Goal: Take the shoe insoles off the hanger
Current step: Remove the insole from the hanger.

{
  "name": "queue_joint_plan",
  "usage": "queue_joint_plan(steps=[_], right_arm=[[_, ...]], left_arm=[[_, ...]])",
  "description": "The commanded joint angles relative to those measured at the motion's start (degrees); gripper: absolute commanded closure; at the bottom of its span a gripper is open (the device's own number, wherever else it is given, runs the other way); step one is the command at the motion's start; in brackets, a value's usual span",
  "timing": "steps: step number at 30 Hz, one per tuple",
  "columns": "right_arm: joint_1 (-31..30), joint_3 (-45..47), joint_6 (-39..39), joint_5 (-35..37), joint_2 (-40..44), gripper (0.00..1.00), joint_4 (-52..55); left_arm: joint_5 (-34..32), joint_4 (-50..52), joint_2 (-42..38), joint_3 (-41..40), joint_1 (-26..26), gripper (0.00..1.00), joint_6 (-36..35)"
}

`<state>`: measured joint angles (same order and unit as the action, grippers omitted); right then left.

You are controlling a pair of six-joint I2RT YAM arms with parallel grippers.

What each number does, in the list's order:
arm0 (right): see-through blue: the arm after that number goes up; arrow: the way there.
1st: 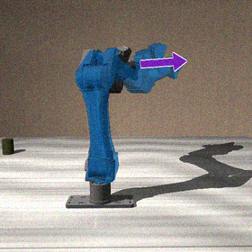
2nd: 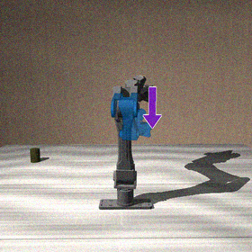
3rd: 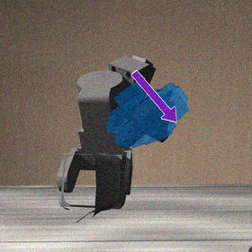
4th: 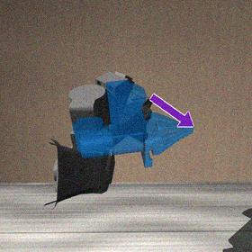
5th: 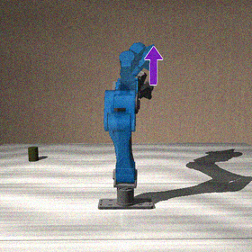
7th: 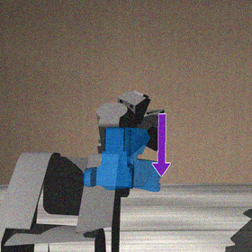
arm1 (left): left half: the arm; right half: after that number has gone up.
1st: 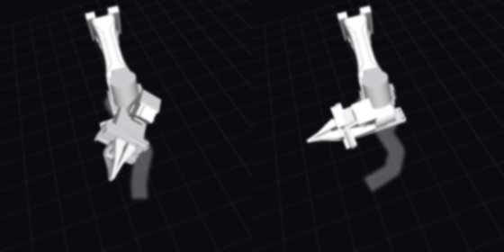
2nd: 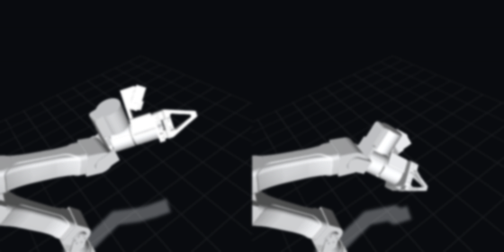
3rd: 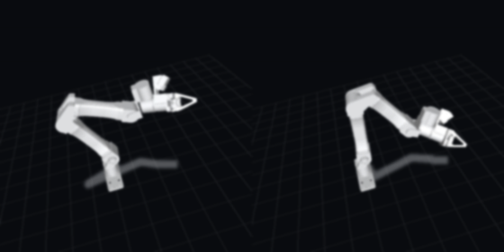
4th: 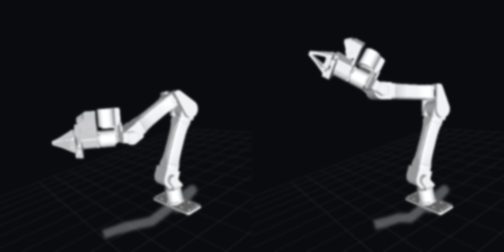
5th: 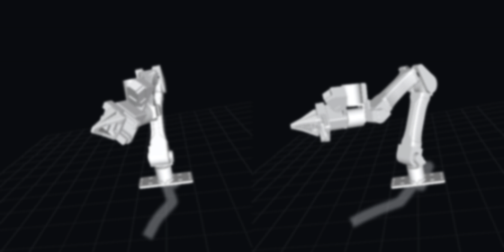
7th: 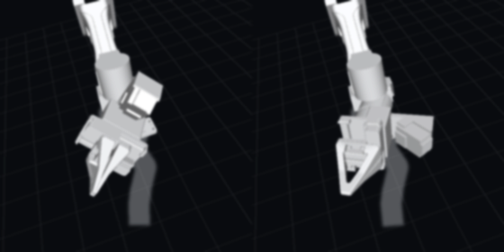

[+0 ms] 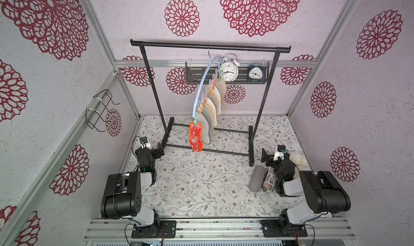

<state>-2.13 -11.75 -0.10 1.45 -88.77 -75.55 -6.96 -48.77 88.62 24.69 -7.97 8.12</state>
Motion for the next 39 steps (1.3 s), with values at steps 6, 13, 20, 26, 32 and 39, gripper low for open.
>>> queue_joint_plan(steps=[6, 13, 20, 26, 32, 39], right_arm=[[-0.45, -0.23, -0.96, 0.92, 0.79, 0.01, -1.36], [-0.42, -0.22, -0.99, 0.91, 0.79, 0.01, -1.22], [-0.40, -0.36, -0.96, 0.98, 0.79, 0.01, -1.27], [-0.42, -0.30, -0.95, 0.83, 0.79, 0.01, -1.27], [-0.23, -0.47, -0.25, 2.11, 0.70, 0.01, -1.00], [0.02, -3.12, 1.34, 5.41, 13.25, 0.01, 13.02]], left_arm=[[-0.31, -0.34, 0.08, -0.15, 0.15, 0.03, -0.42], [-0.31, -0.19, 0.15, -0.06, 0.15, 0.03, -0.43], [-0.41, -0.23, 0.11, -0.13, 0.28, 0.03, -0.56], [-0.40, -0.19, 0.15, -0.16, 0.29, 0.03, -0.55], [-5.05, 1.68, -3.04, -0.16, 1.98, 0.03, -1.09], [-4.73, 20.07, -24.20, 3.27, 3.32, 0.03, 4.25]])
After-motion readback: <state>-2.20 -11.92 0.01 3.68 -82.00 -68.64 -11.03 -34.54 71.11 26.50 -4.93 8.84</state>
